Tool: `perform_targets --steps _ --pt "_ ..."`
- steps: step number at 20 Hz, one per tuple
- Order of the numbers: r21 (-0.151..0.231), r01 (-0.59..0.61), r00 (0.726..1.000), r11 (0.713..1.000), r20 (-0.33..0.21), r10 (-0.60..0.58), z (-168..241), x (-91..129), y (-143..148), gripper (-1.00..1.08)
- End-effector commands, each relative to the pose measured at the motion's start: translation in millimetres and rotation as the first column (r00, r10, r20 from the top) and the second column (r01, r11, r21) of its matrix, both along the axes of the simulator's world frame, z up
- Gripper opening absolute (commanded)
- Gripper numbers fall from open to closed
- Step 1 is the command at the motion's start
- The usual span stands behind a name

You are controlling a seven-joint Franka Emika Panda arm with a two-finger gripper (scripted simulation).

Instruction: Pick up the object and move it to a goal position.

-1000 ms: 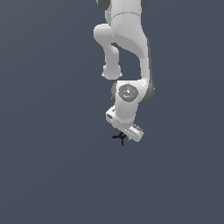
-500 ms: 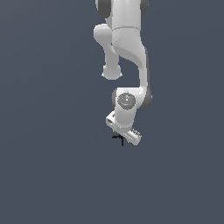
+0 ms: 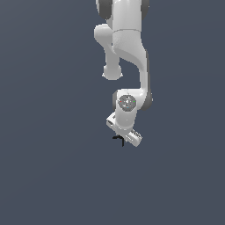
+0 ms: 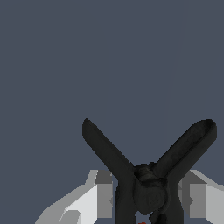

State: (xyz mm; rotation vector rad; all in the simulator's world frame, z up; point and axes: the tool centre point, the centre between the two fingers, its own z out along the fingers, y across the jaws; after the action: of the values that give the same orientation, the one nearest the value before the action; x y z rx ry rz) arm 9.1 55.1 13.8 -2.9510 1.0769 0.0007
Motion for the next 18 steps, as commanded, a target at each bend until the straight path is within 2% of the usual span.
perform_targets --steps 1,10,18 --pt "0.000 0.000 1.000 1.000 0.000 0.000 -0.3 0.1 -0.4 -1.00" --pt "0.000 0.000 1.000 1.000 0.000 0.000 7.9 -3.4 6.1 -1.00" --pt "0.000 0.000 1.000 1.000 0.000 0.000 44.5 -19.4 35.4 -1.00"
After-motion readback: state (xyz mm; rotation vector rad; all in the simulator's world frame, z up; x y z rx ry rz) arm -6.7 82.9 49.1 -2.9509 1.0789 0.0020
